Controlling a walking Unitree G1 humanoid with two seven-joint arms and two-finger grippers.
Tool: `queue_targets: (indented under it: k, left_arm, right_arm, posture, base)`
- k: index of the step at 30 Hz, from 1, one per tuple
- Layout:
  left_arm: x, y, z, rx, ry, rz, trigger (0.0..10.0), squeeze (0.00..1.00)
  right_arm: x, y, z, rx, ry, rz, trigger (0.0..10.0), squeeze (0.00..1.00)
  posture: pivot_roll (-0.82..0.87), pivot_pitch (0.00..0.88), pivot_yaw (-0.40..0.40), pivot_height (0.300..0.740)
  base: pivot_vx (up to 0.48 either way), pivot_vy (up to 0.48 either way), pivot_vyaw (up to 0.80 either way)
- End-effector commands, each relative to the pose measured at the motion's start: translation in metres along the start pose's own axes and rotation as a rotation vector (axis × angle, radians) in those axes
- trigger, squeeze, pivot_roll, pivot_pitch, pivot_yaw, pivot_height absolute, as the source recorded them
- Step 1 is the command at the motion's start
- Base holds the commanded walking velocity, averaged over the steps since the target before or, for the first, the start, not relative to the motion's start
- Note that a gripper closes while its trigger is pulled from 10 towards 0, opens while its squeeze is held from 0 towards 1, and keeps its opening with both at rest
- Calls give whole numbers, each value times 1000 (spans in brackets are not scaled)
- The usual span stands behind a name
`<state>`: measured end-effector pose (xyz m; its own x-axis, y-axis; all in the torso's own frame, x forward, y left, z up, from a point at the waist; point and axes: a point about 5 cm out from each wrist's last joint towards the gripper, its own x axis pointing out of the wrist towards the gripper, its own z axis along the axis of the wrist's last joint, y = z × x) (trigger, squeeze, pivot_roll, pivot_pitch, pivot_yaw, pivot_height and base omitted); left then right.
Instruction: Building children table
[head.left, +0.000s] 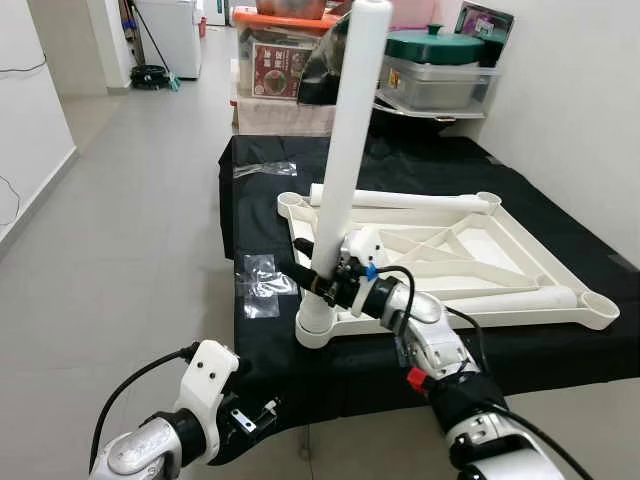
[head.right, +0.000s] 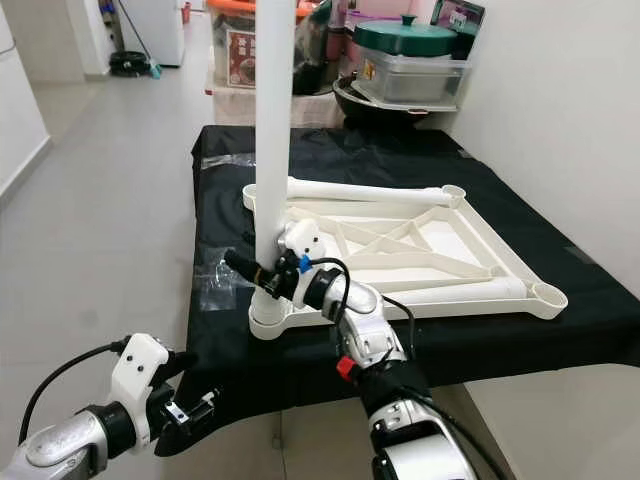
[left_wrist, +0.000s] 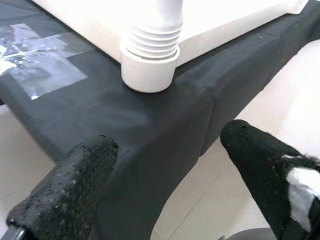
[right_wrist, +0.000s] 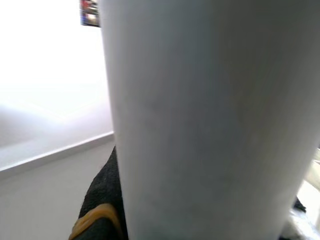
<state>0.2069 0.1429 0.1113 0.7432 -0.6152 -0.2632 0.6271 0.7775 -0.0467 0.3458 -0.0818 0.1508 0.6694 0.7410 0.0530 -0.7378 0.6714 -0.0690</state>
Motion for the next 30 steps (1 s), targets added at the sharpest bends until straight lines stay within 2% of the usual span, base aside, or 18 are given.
queue_targets:
  k: [1, 5, 6, 7, 8, 11, 12, 13, 15, 18, 19, 30]
  left_arm:
    - [1, 3, 0, -7, 0, 21, 10000, 0]
    - [1, 4, 0, -10, -1, 25, 10000, 0]
    - [3, 3, -1, -13, -2, 28, 10000, 0]
    - [3, 3, -1, -13, -2, 28, 10000, 0]
    - [4, 3, -1, -15, -3, 30, 10000, 0]
    - [5, 3, -1, -16, -3, 35, 10000, 0]
    - [5, 4, -1, -17, -2, 44, 10000, 0]
    - [5, 4, -1, -17, -2, 44, 10000, 0]
    - [5, 6, -2, -16, 3, 60, 10000, 0]
    - [5, 7, -3, -16, 4, 64, 10000, 0]
    - [5, 7, -3, -16, 5, 73, 10000, 0]
    - [6, 9, -3, -12, 4, 83, 10000, 0]
  right_arm:
    - [-17, -6, -40, 72, 211, -139, 10000, 0]
    - [-19, -8, -47, 107, 261, -227, 10000, 0]
    - [-21, -12, -53, 164, 305, -356, 10000, 0]
    - [-21, -12, -53, 164, 305, -356, 10000, 0]
    - [-21, -15, -54, 190, 309, -416, 10000, 0]
    - [-23, -21, -55, 195, 315, -479, 10000, 0]
    - [-27, -27, -55, 201, 328, -566, 10000, 0]
    - [-27, -27, -55, 201, 328, -566, 10000, 0]
    - [-32, -33, -56, 226, 335, -680, 10000, 0]
    - [-34, -35, -56, 235, 336, -720, 10000, 0]
    - [-39, -37, -58, 242, 336, -799, 10000, 0]
    - [-46, -35, -60, 244, 331, -916, 10000, 0]
  posture:
    - [91, 0, -113, 740]
    - [88, 0, -115, 740]
    - [88, 0, -116, 740]
    - [88, 0, -116, 740]
    - [89, 0, -117, 740]
    - [91, 0, -118, 740]
    - [91, 0, -120, 740]
    - [91, 0, -120, 740]
    - [91, 0, -121, 740]
    - [91, 0, -121, 740]
    - [88, 0, -118, 740]
    - [85, 0, -111, 740]
  base:
    - [0, 0, 0]
    - [0, 0, 0]
    - [0, 0, 0]
    - [0, 0, 0]
    - [0, 0, 0]
    - [0, 0, 0]
    - [0, 0, 0]
    - [0, 0, 0]
    - [0, 0, 0]
    - [0, 0, 0]
    - [0, 0, 0]
    - [0, 0, 0]
